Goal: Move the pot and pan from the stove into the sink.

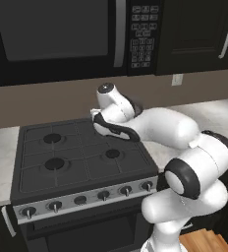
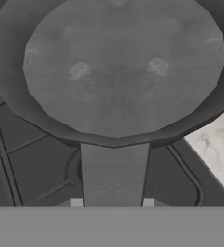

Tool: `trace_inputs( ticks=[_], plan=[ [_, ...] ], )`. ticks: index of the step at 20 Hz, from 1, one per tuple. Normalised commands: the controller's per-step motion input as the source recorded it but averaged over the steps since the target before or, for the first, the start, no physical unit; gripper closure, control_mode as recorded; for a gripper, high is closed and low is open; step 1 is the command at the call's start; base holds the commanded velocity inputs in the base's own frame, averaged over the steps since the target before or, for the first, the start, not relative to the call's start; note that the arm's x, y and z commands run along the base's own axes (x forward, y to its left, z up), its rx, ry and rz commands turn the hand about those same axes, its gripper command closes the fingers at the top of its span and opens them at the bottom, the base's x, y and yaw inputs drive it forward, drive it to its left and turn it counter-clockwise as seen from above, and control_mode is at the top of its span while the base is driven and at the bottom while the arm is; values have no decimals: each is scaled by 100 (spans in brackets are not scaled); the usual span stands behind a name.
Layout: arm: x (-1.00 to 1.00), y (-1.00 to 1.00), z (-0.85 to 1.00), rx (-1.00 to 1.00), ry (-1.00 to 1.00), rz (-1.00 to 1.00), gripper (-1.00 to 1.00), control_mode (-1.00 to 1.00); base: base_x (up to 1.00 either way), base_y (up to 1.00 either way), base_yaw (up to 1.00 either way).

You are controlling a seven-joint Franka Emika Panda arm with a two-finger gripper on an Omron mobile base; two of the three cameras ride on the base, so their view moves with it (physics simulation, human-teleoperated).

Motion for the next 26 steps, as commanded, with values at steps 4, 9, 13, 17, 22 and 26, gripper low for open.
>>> trace_inputs(
  ticks=[4, 9, 13, 17, 22, 26],
  plan=[
    [-100, -7, 43, 0, 0, 0, 100, -100, 0, 0, 0],
    [-100, -8, 18, 0, 6, 3, 100, -100, 0, 0, 0],
    [-100, -13, 22, 0, 6, 4, 100, -100, 0, 0, 0],
    [-100, -12, 24, 0, 3, 4, 100, -100, 0, 0, 0],
    [-100, -15, 20, 0, 0, 5, 100, -100, 0, 0, 0],
    [-100, -14, 17, 0, 0, 6, 100, -100, 0, 0, 0]
  ],
)
